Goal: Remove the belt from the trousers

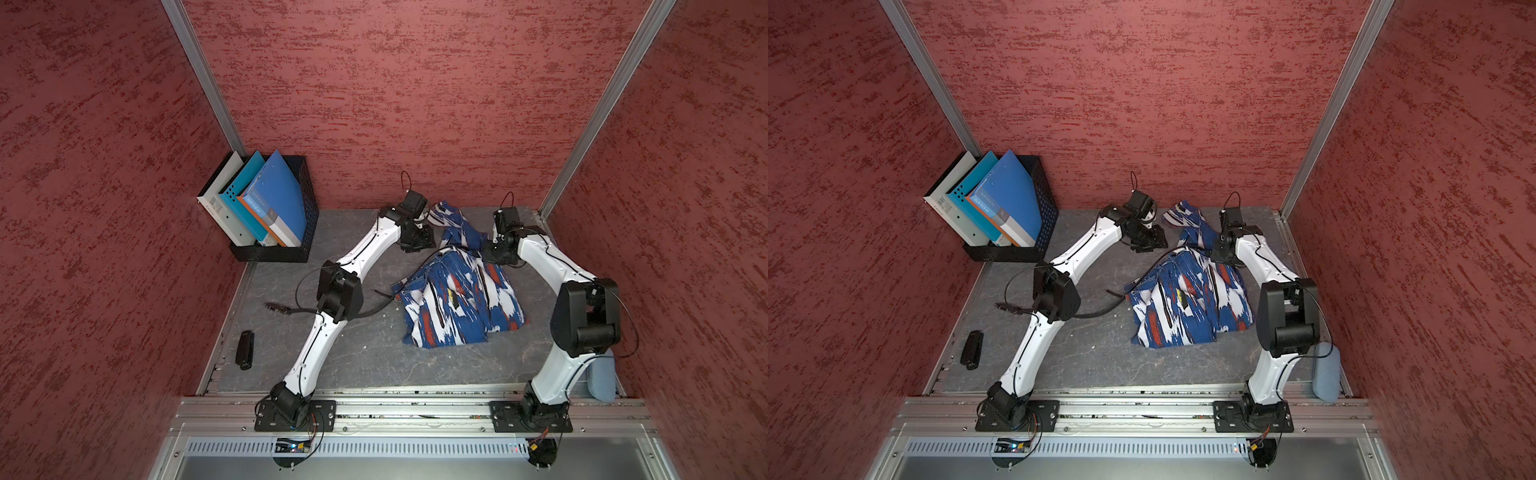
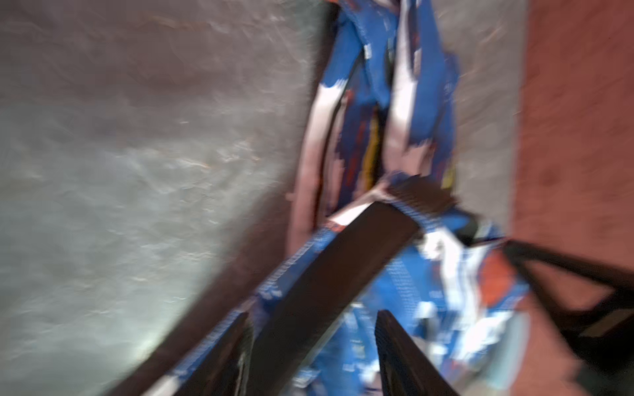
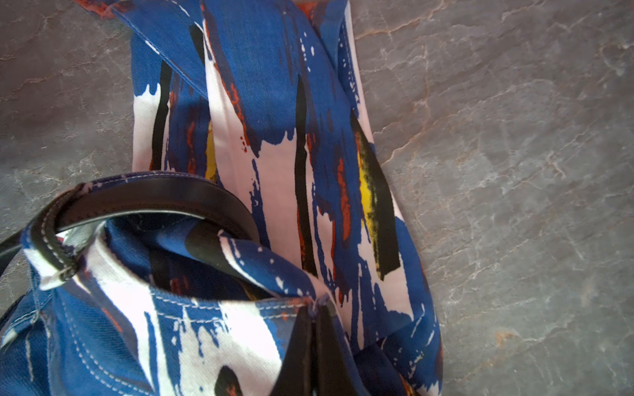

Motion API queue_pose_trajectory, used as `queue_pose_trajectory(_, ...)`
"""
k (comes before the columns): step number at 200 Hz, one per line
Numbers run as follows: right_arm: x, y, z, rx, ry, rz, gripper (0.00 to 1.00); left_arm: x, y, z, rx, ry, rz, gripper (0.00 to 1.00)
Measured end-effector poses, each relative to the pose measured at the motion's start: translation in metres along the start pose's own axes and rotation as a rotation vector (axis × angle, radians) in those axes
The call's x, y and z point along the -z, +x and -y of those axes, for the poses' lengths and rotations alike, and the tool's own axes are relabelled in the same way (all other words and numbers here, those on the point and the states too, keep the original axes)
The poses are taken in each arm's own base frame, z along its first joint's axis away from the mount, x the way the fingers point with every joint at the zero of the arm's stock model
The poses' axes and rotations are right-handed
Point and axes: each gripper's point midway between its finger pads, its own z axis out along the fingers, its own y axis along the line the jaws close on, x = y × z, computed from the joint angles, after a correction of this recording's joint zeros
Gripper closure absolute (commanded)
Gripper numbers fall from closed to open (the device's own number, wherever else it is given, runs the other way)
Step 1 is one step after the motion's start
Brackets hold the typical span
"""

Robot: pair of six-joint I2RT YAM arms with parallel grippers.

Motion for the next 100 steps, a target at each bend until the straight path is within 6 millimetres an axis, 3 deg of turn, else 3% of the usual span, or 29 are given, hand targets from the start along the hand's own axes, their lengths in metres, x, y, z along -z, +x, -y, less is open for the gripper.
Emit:
queue_pose_trajectory(44,-0.001,0.000,-0.001,-0.001,-0.008,0.001,1.00,-0.003,0.046,-0.032,-0.288,-0.132,-0.097,0.41)
queue_pose_trajectory(78,-0.001,0.000,-0.001,-0.001,-0.008,0.000,1.00,0.004,0.039,-0.027,-0.410,-0.206,-0.044,0.39)
queue_pose_trajectory(100,-0.001,0.001,-0.001,-0.002,-0.009,-0.001,1.00,0.012,0.037,-0.012,-0.477,-0.230,-0.003,0.39)
